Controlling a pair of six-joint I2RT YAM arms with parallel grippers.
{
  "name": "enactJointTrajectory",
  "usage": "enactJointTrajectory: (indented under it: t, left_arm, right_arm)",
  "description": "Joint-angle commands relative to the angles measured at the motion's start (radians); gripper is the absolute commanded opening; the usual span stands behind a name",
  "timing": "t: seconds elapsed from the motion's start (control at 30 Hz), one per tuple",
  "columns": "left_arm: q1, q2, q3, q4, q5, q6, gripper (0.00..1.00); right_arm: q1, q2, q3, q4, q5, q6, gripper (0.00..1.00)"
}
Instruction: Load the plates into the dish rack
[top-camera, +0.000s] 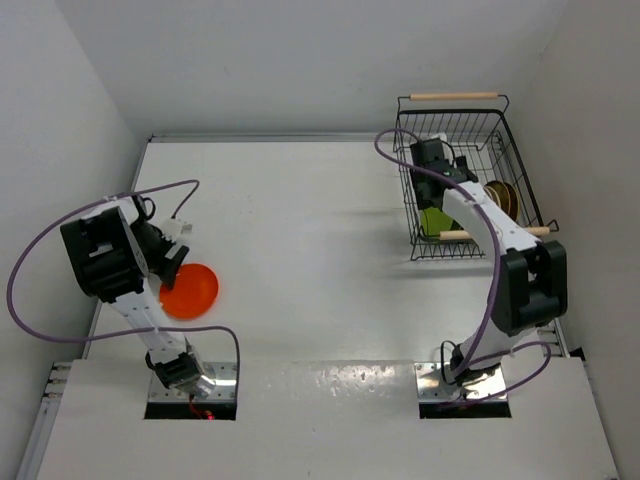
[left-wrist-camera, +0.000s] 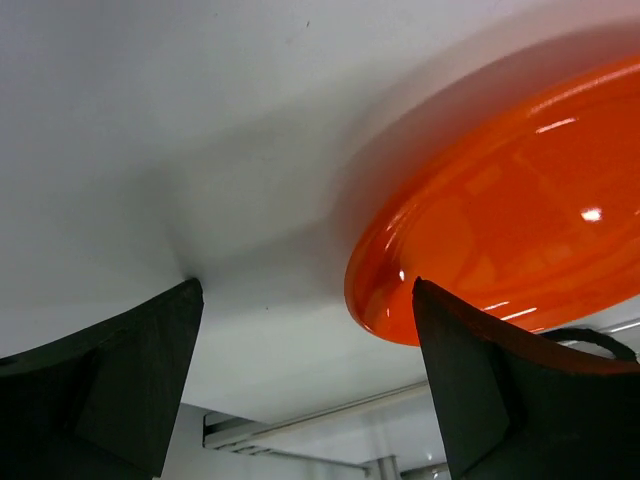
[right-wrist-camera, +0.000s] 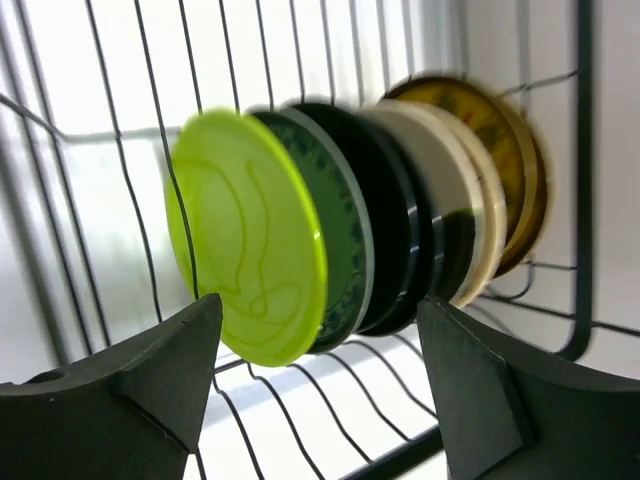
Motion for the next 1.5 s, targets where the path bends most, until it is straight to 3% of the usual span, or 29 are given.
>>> enactJointTrajectory:
  t: [0.0,0.13,0.27,0.3,0.4,0.57,0.67,0.7,0.73,0.83,0.93,1.1,1.17,1.23,1.27,1.3,1.33,1.4,1.47]
  left_arm:
    - [0.026,0.032,0.012,-0.107,0.130,0.051,0.90]
    - [0.026,0.044,-0.015,-0.169,0.259,0.130,0.84]
    - [0.026,0.055,-0.015,-0.202,0.295,0.144,0.52]
    - [0.026,0.081,-0.004,-0.211,0.295,0.131,0.35]
    - [0.026,0.104,0.034,-0.222,0.313,0.105,0.00]
    - [0.006,0.092,0.220,-0.253,0.509,0.050,0.00]
    - [-0.040,0.042,0.355,-0.274,0.714,0.025,0.00]
    - [-0.090,0.025,0.385,-0.274,0.751,0.001,0.00]
    - [-0.121,0.005,0.408,-0.255,0.799,-0.017,0.00]
    - [-0.271,-0.080,0.460,-0.144,0.824,-0.109,0.00]
    - [-0.406,-0.123,0.508,-0.078,0.833,-0.163,0.00]
    - [-0.501,-0.123,0.604,-0.078,0.851,-0.212,0.00]
    - [-0.514,-0.123,0.620,-0.098,0.867,-0.212,0.00]
    - [-0.514,-0.123,0.634,-0.113,0.882,-0.212,0.00]
    - [-0.514,-0.123,0.634,-0.113,0.891,-0.212,0.00]
    - [-0.514,-0.123,0.643,-0.124,0.891,-0.212,0.00]
    - [-0.523,-0.123,0.643,-0.124,0.872,-0.212,0.00]
    - [-0.523,-0.123,0.643,-0.124,0.833,-0.226,0.00]
    - [-0.523,-0.123,0.652,-0.101,0.778,-0.274,0.19]
  right_arm:
    - [0.014,-0.076,0.079,0.010,0.005,-0.033,0.78]
    - [0.020,-0.124,0.094,0.010,0.011,-0.046,0.79]
    - [0.041,-0.160,0.094,0.021,0.029,-0.070,0.80]
    - [0.047,-0.165,0.093,0.024,0.036,-0.081,0.80]
    - [0.066,-0.191,0.093,0.048,0.051,-0.096,0.80]
    - [0.120,-0.223,0.096,0.053,-0.024,-0.099,0.81]
    - [0.164,-0.242,0.088,0.057,-0.269,-0.095,0.83]
    - [0.173,-0.237,0.086,0.060,-0.482,-0.093,0.84]
    - [0.211,-0.231,0.086,0.091,-0.542,-0.081,0.84]
    - [0.270,-0.185,0.083,0.192,-0.787,0.009,0.84]
    - [0.311,-0.090,0.102,0.311,-0.918,0.121,0.84]
    - [0.351,0.034,0.181,0.358,-0.945,0.214,0.82]
    - [0.351,0.080,0.200,0.361,-0.951,0.243,0.73]
    - [0.350,0.103,0.192,0.361,-0.951,0.250,0.57]
    - [0.351,0.103,0.182,0.367,-0.952,0.270,0.33]
    - [0.335,0.103,0.178,0.369,-0.949,0.275,0.20]
    - [0.351,0.099,0.169,0.378,-0.943,0.280,0.01]
    - [0.347,0.074,0.151,0.392,-0.914,0.280,0.00]
    - [0.339,0.022,0.122,0.409,-0.859,0.277,0.00]
